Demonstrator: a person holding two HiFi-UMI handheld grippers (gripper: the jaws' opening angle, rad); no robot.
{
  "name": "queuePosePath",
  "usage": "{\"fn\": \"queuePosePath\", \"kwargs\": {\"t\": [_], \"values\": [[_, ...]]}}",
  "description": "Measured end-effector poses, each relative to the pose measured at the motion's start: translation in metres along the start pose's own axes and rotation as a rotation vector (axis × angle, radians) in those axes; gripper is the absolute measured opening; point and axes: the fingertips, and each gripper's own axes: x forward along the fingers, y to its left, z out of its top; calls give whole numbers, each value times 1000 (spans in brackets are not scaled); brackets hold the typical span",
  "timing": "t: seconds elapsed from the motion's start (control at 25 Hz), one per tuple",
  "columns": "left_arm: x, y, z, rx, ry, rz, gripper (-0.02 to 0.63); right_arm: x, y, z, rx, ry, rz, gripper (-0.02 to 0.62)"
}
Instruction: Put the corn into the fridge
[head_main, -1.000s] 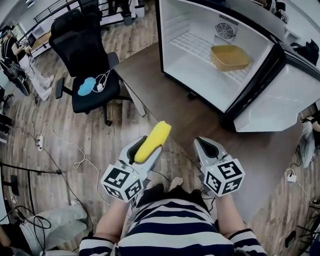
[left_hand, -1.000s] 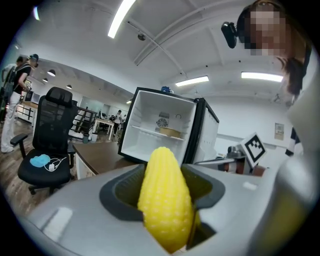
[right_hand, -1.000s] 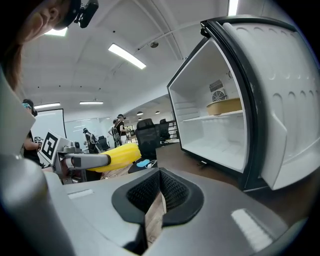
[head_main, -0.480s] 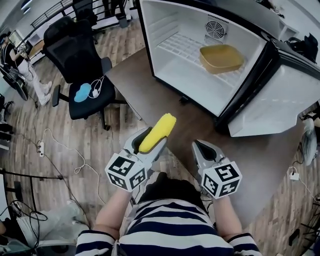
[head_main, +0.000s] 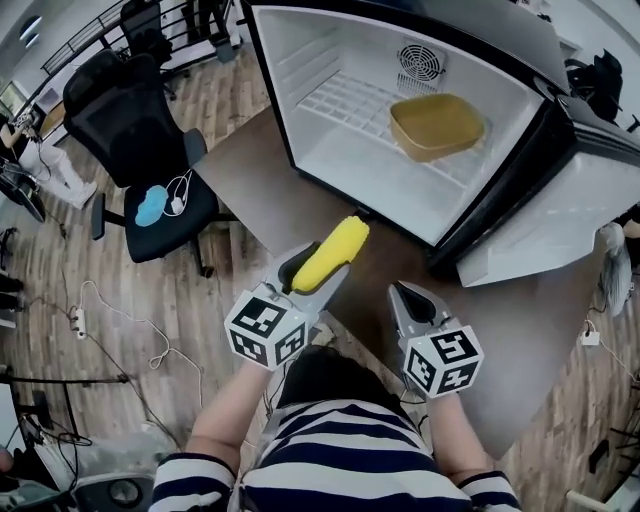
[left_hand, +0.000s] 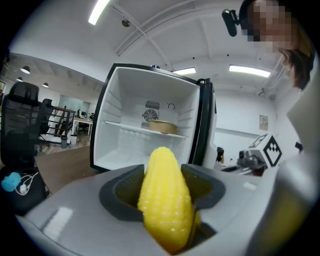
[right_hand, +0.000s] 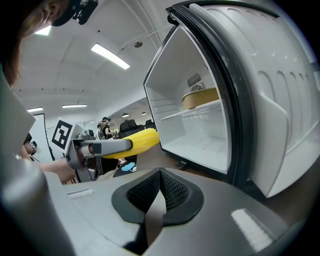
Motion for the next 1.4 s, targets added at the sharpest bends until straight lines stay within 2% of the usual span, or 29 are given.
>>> {"fn": "queuePosePath", "kwargs": {"t": [0.28,0.56,0.76,1.04,1.4], "values": [[42,44,10,48,42,-84,0,45,-22,11,47,14,-111,-9],[84,70,11,77,77,-161,0,81,-35,19,67,17,-176,-9],[113,72,14,107,95,-228,0,96,-46,24,78,7,-225,-9],[157,64,12,200,131,-317,0,107,-61,19,127,1,-301,-9],[201,59,3,268,173,-387,0,115,-84,13,186,-18,-397,-9]]}}
